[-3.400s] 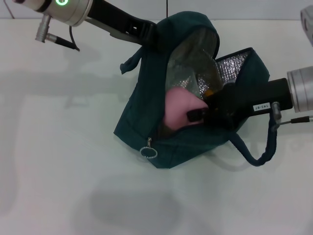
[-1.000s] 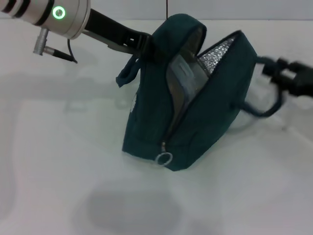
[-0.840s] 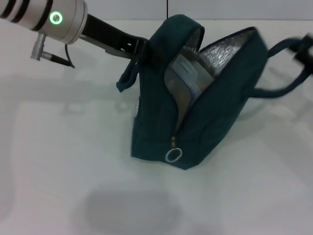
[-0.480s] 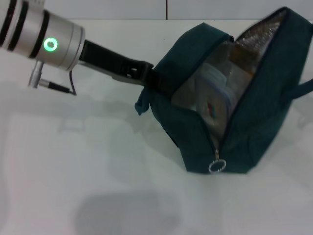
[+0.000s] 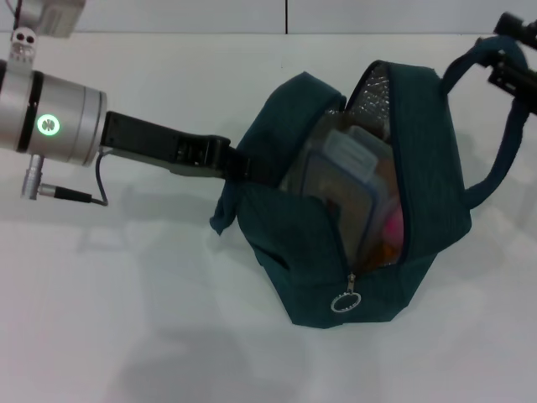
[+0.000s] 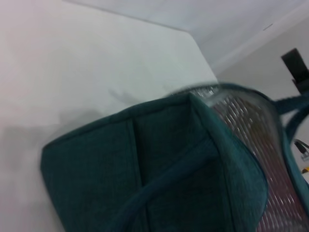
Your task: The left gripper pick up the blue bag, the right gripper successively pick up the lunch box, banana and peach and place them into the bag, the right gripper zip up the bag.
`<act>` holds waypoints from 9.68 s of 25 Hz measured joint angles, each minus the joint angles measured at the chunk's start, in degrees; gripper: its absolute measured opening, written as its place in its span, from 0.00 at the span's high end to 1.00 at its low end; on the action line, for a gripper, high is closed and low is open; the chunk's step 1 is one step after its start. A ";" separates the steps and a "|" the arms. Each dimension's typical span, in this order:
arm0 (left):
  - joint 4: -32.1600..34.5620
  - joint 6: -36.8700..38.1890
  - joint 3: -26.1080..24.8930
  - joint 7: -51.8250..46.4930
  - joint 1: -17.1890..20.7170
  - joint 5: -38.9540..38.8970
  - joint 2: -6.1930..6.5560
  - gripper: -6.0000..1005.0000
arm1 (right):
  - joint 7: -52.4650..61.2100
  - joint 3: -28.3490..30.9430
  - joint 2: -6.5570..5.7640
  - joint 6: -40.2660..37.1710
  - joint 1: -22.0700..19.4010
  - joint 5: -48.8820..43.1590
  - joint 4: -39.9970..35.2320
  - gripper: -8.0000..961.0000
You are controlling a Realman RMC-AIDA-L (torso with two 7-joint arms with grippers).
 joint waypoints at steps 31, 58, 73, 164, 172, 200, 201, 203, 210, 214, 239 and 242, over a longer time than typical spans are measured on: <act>-4.86 -3.92 -2.72 5.17 -1.36 1.24 -0.27 0.95 | -1.99 -2.37 -0.67 -27.15 -5.18 -5.21 9.68 0.43; -5.06 -3.96 -2.65 4.97 -0.24 0.88 -0.97 0.95 | -5.19 -28.39 0.69 -2.56 2.11 -7.52 17.28 0.43; -5.06 -3.73 -2.55 5.25 0.15 0.82 -1.04 0.95 | -3.23 -41.60 0.77 6.29 5.46 3.25 16.16 0.43; -8.07 -4.51 -5.59 20.52 1.73 -11.20 -0.98 0.91 | 7.85 -25.89 -1.62 -9.10 3.14 -2.97 6.79 0.99; -13.67 -4.04 -14.94 34.64 3.66 -15.61 -0.19 0.78 | 8.45 -25.90 -1.72 -10.55 3.42 -3.06 6.37 0.99; -56.53 -3.38 -15.55 98.81 13.36 -28.34 -2.16 0.37 | 16.31 -12.64 -0.01 -11.67 13.33 -1.44 10.22 0.99; -57.84 -4.32 -15.58 100.42 12.97 -29.56 -2.18 0.37 | 16.22 -12.71 -0.01 -11.85 13.41 -1.48 10.31 0.99; -59.33 -5.46 -15.59 103.33 12.75 -32.24 -2.23 0.37 | 16.13 -12.81 -0.01 -12.17 13.45 -1.55 10.32 0.99; -60.05 -6.21 -15.03 104.10 11.48 -34.34 -2.00 0.37 | 16.01 -12.87 -0.01 -13.47 12.95 -1.58 10.33 0.99; -59.01 -6.26 -12.45 100.20 9.22 -31.98 -1.83 0.37 | 15.95 -12.86 -0.02 -13.66 12.87 -1.58 10.32 0.99; -58.17 -7.36 -9.21 96.25 7.88 -31.50 -2.28 0.41 | 14.06 -12.41 0.49 -12.51 13.27 2.71 11.28 0.99; -58.40 -7.78 -9.22 96.68 7.61 -31.51 -2.45 0.44 | 13.72 -12.63 0.55 -12.53 13.48 3.19 11.84 0.99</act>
